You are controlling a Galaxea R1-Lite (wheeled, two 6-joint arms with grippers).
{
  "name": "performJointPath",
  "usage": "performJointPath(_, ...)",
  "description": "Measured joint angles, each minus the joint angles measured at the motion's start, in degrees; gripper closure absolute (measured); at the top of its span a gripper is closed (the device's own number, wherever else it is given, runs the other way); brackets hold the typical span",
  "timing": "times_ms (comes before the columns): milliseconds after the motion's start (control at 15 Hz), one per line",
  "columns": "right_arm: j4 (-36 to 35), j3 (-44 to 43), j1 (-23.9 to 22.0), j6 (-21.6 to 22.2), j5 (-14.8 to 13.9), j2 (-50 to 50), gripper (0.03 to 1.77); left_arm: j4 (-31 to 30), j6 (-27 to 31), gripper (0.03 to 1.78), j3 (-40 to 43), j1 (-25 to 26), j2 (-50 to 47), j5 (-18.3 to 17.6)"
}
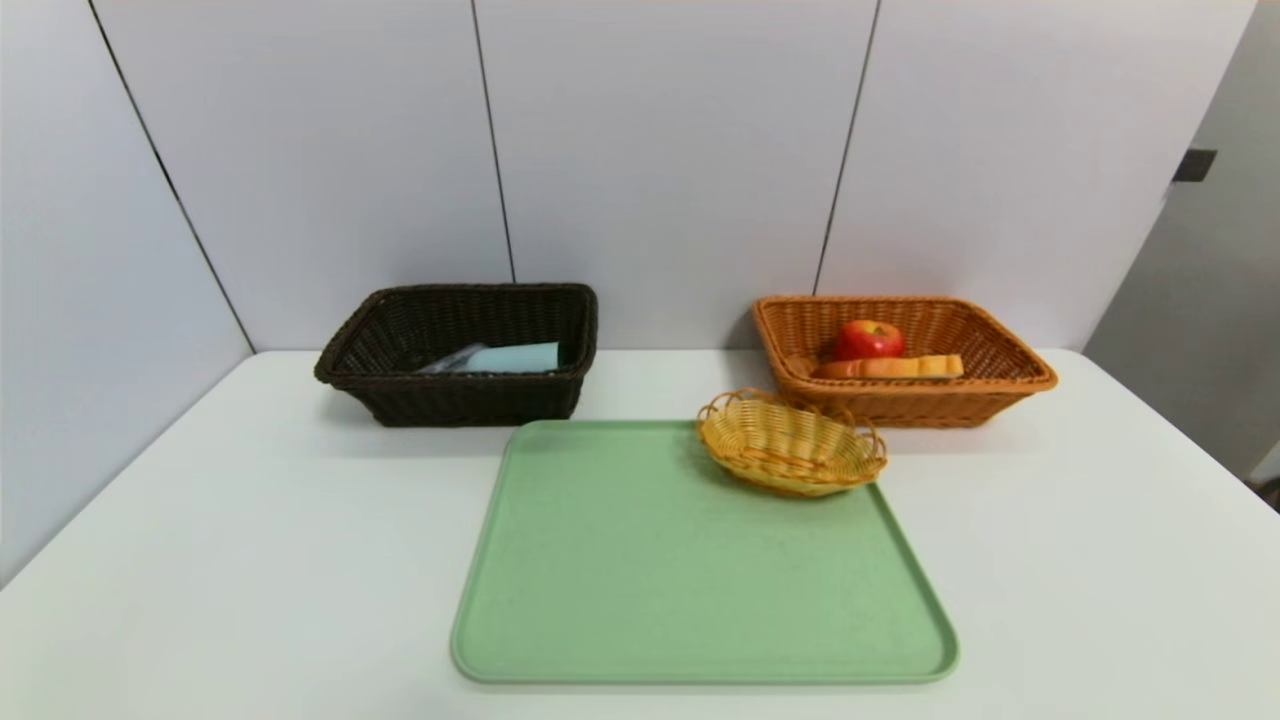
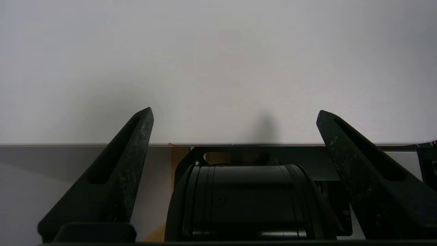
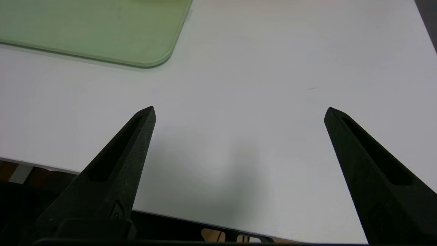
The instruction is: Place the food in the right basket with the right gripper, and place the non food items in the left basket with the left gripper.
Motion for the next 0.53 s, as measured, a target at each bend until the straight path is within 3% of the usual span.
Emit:
performJointPath(267, -6.97, 4.66, 0.24, 1.57, -0.16, -0.89, 0.10, -1.11, 1.48, 0.12, 2.39, -0.21, -4.13, -0.35)
performJointPath(533, -30.76, 15.87, 0.33, 5.51, -1.87, -1.10, 0.10, -5.13, 1.40, 0.12, 4.95, -0.46, -8.50, -1.24)
